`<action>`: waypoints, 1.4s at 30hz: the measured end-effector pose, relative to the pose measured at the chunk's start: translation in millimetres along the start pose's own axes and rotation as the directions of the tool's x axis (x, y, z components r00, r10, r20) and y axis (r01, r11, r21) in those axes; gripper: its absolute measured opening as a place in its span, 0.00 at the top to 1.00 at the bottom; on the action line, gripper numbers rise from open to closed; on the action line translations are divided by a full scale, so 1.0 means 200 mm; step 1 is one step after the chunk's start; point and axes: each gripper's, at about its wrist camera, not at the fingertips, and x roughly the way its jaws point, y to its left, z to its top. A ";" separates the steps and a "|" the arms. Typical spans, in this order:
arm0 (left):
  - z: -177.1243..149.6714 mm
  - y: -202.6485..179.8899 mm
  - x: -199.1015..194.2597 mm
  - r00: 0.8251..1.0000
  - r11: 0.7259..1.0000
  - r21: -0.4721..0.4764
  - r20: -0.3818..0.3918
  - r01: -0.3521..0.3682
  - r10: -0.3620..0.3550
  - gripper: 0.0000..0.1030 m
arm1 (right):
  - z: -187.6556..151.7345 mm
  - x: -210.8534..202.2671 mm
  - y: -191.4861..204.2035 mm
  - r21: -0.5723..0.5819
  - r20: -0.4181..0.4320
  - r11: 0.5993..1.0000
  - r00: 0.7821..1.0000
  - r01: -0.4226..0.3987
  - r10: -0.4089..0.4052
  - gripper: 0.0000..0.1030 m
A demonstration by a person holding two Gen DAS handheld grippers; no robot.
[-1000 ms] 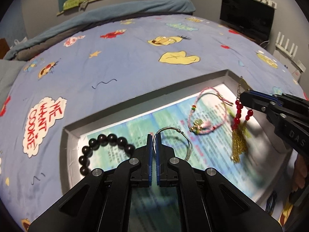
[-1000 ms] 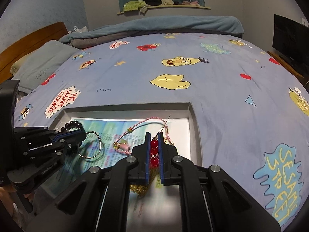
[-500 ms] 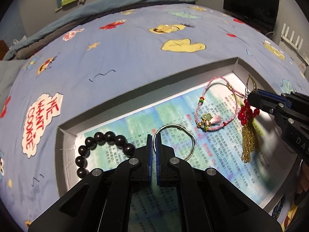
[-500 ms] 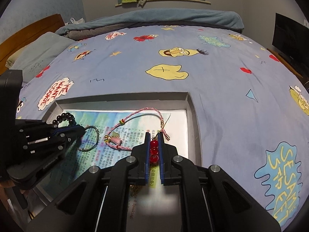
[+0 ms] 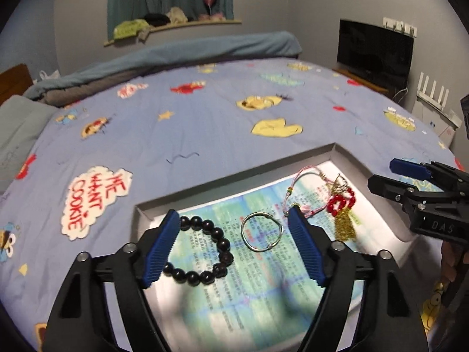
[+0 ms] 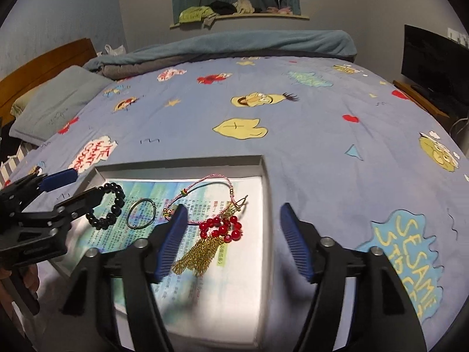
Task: Organize jewelry
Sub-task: 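Move both open tools back over the remaining jewelry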
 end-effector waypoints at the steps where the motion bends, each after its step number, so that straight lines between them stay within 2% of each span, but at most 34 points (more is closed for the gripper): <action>1: -0.01 0.00 -0.02 1.000 1.000 0.005 0.009 -0.005 0.005 0.20 | 0.00 -0.03 -0.01 0.005 0.009 1.000 1.000 0.002 -0.003 0.22; 3: -0.03 -0.01 -0.09 0.999 1.000 0.021 0.035 -0.023 0.022 0.15 | -0.01 -0.10 -0.01 0.003 0.032 1.000 0.999 0.011 -0.011 0.06; 4: -0.03 -0.01 -0.11 0.999 0.999 0.024 0.044 -0.031 0.030 0.13 | -0.01 -0.13 -0.01 0.002 0.044 1.000 0.999 0.017 -0.017 0.05; 7: -0.05 0.00 -0.22 0.996 0.999 0.015 0.074 -0.042 0.040 0.09 | -0.02 -0.23 -0.02 0.004 0.081 0.999 0.996 0.038 -0.039 0.05; 10: -0.08 0.02 -0.32 0.995 1.000 -0.009 0.096 -0.022 0.023 0.09 | -0.04 -0.31 -0.03 0.012 0.101 0.998 0.992 0.069 -0.070 0.05; 16: -0.15 0.03 -0.50 0.989 0.999 -0.014 0.141 -0.036 0.038 0.08 | -0.11 -0.44 -0.03 0.016 0.111 0.985 0.978 0.174 -0.174 0.05; 21: -0.25 0.05 -0.60 0.990 0.998 -0.045 0.137 -0.033 0.039 0.08 | -0.19 -0.53 -0.03 0.029 0.120 0.986 0.979 0.162 -0.164 0.05; 24: -0.33 0.06 -0.64 0.989 0.997 -0.037 0.134 -0.061 0.065 0.08 | -0.26 -0.58 -0.03 0.049 0.121 0.988 0.981 0.147 -0.152 0.05; 29: -0.47 0.09 -0.71 0.991 0.997 -0.045 0.118 -0.064 0.068 0.08 | -0.35 -0.64 -0.04 0.071 0.128 0.983 0.975 0.171 -0.179 0.05; 35: -0.63 0.09 -0.75 0.994 0.997 -0.045 0.090 -0.065 0.069 0.08 | -0.45 -0.68 0.00 0.012 0.129 0.974 0.966 0.225 -0.224 0.05; 39: -0.72 0.09 -0.76 0.996 0.996 -0.081 0.069 -0.043 0.048 0.08 | -0.52 -0.67 0.03 -0.016 0.114 0.979 0.973 0.205 -0.202 0.05; 42: -0.78 0.09 -0.76 0.996 0.994 -0.086 0.055 -0.060 0.065 0.08 | -0.56 -0.66 0.06 -0.035 0.096 0.985 0.981 0.171 -0.167 0.05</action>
